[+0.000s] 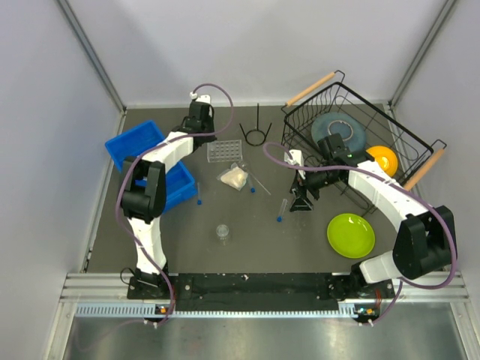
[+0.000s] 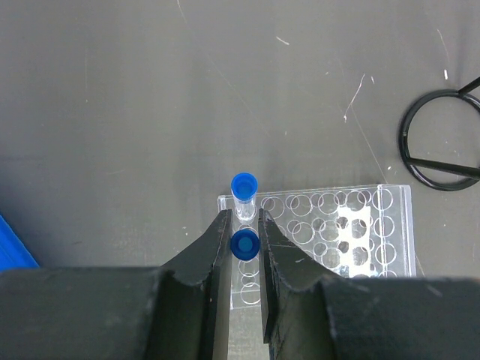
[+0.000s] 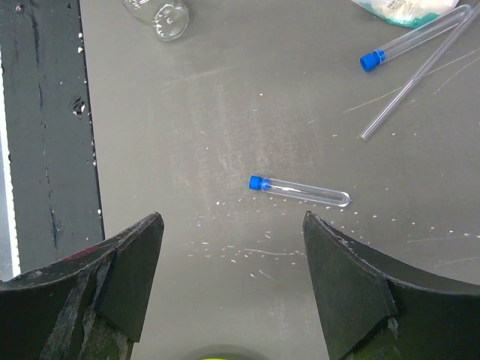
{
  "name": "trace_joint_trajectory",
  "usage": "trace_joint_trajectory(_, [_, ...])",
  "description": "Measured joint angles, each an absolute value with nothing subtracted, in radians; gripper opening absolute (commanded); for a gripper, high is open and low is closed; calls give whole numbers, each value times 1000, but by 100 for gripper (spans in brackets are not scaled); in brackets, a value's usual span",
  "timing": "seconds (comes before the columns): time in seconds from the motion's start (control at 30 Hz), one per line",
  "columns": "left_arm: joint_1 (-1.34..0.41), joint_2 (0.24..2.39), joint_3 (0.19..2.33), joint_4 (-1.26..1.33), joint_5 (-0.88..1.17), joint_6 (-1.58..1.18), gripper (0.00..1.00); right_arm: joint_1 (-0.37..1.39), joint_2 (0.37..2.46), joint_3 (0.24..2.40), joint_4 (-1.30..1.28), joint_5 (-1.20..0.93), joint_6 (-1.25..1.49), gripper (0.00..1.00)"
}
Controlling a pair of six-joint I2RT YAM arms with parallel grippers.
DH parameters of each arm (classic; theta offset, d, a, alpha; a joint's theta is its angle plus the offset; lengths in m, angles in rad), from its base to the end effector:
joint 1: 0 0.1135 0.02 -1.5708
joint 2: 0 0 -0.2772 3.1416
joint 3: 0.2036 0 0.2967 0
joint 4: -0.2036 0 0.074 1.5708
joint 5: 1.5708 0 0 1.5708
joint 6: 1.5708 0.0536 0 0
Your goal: Organize the chemistry lab equipment
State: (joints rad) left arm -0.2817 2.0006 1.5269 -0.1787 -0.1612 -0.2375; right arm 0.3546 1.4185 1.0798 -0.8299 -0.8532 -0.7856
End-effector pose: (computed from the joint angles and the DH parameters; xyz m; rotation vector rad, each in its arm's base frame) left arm 0.5041 -0.1369 0.2093 -0.0395 2.2151 -0.1082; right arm 0.2811 0.1471 0.2470 -1.4892 1.9091 0.9653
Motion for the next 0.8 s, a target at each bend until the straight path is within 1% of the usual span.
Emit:
trace_joint_trajectory(0.03, [-282, 2002, 1527, -180, -161, -237, 11, 355, 1419, 1080, -830, -853, -785, 76])
trace_joint_trajectory(0.17, [-282, 2008, 1527, -186, -159, -237, 21, 355, 1419, 1080, -830, -852, -785, 76])
trace_joint_trajectory(0.2, [-282, 2008, 1527, -187, -158, -237, 26, 355, 1419, 1080, -830, -851, -785, 76])
trace_joint_trajectory(0.27, [-282, 2008, 1527, -189, -158, -238, 32, 355, 1419, 1080, -830, -849, -785, 76])
trace_joint_trajectory(0.3, [-282, 2008, 1527, -189, -157, -237, 39, 355, 1419, 1080, -830, -847, -786, 76])
trace_joint_trajectory(0.43, [-282, 2008, 1527, -192, -159, -240, 51, 352, 1419, 1080, -830, -845, -786, 76])
trace_joint_trajectory(0.6, [-282, 2008, 1527, -199, -171, -242, 58, 352, 1419, 1080, -830, -839, -786, 76])
trace_joint_trajectory(0.8, [-282, 1965, 1497, -215, -181, -259, 69, 350, 1419, 1079, -830, -840, -786, 76])
